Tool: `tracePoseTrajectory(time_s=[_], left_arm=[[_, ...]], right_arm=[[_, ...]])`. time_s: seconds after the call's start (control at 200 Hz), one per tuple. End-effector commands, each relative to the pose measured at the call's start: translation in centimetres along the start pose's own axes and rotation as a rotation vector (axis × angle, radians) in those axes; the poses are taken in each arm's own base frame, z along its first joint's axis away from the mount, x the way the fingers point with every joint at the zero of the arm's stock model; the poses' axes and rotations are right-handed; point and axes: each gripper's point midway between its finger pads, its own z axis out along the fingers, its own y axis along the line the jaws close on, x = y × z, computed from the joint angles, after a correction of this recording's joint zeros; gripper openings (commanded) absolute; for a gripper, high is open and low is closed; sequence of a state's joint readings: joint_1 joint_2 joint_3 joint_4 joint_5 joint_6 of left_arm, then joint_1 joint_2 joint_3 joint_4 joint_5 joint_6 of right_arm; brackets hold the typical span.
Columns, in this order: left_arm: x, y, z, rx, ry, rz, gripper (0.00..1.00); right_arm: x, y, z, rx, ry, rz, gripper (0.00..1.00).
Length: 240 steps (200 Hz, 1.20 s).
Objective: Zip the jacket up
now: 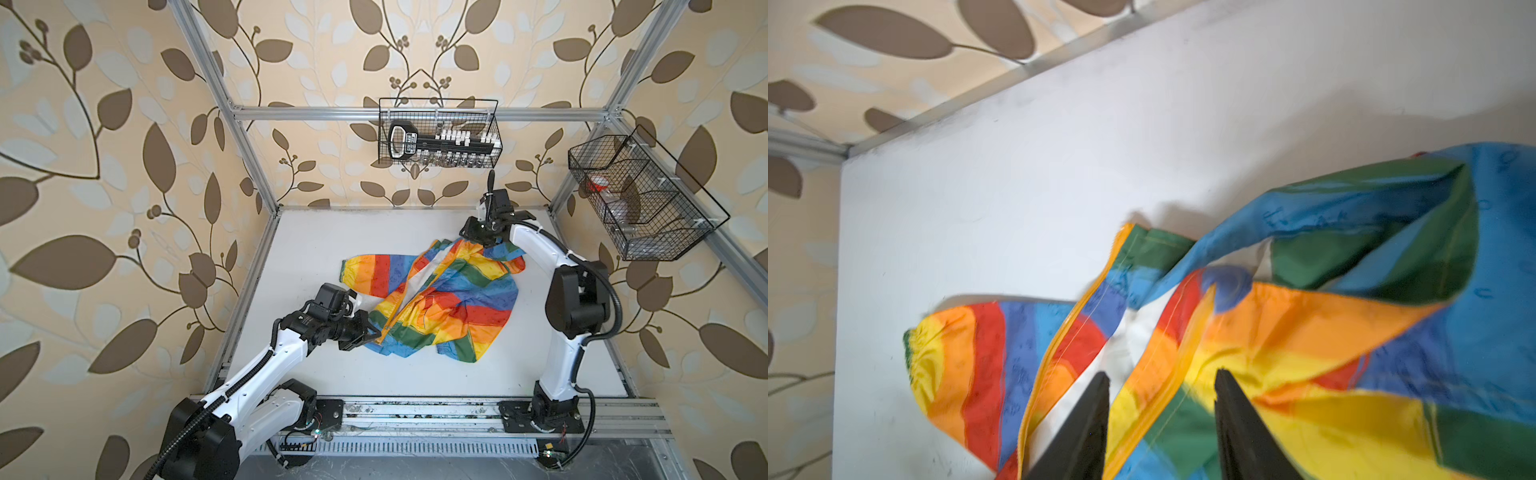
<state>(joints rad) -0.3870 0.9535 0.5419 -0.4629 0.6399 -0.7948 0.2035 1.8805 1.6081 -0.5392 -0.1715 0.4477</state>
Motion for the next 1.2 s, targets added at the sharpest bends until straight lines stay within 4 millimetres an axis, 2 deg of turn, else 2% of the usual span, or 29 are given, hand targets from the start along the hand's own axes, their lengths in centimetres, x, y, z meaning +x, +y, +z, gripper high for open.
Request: tracePoseTrajectory(time_s=[0.0, 0.07, 0.17, 0.18, 0.24, 0.35, 0.48, 0.57, 0.64, 0.715, 0.835, 0.955, 1.095, 1.195], left_arm=[[-0.1, -0.5, 0.0, 0.049, -0.030, -0.032, 0.00], [0.0, 0.0, 0.2, 0.060, -0.046, -0.053, 0.00], [0.3, 1.4, 0.9, 0.063, -0.052, -0.117, 0.00], [0.3, 1.6, 1.0, 0.061, -0.054, -0.120, 0.00], [0.5, 2.7, 1.6, 0.038, -0.048, -0.143, 0.00], [0.6, 4.0, 2.6, 0.006, -0.026, -0.173, 0.00], [0.3, 4.9, 3.1, -0.011, -0.040, -0.191, 0.00], [0.1, 5.3, 3.0, -0.010, -0.072, -0.211, 0.00], [0.0, 5.7, 2.7, -0.009, -0.111, -0.230, 0.00], [-0.2, 6.0, 2.4, 0.015, -0.162, -0.261, 0.14], [-0.8, 6.4, 2.1, 0.099, -0.249, -0.333, 0.33], [-1.3, 6.8, 1.7, 0.167, -0.325, -0.377, 0.39], [-2.1, 6.8, 1.3, 0.218, -0.395, -0.360, 0.44], [-2.4, 6.1, 1.3, 0.253, -0.412, -0.311, 0.46]], right_arm=[[3.3, 1.7, -0.9, -0.028, 0.011, -0.108, 0.37], [5.4, 3.8, -2.7, -0.074, -0.019, -0.152, 0.37], [8.4, 8.9, -5.9, -0.221, -0.038, -0.221, 0.39], [9.3, 8.9, -5.7, -0.228, -0.020, -0.222, 0.39], [12.7, 12.3, -6.6, -0.315, 0.028, -0.264, 0.39], [18.4, 17.3, -6.9, -0.416, 0.112, -0.339, 0.39], [23.5, 21.2, -5.8, -0.506, 0.199, -0.356, 0.38], [26.8, 22.0, -3.8, -0.521, 0.268, -0.354, 0.37], [28.9, 21.7, -1.9, -0.529, 0.328, -0.327, 0.34], [30.3, 21.1, -0.2, -0.521, 0.351, -0.312, 0.33], [31.6, 18.8, 2.3, -0.452, 0.387, -0.276, 0.31], [32.0, 18.3, 2.7, -0.483, 0.387, -0.217, 0.31], [32.6, 18.8, 2.6, -0.563, 0.410, -0.118, 0.32], [32.9, 18.8, 2.8, -0.618, 0.421, -0.028, 0.31]])
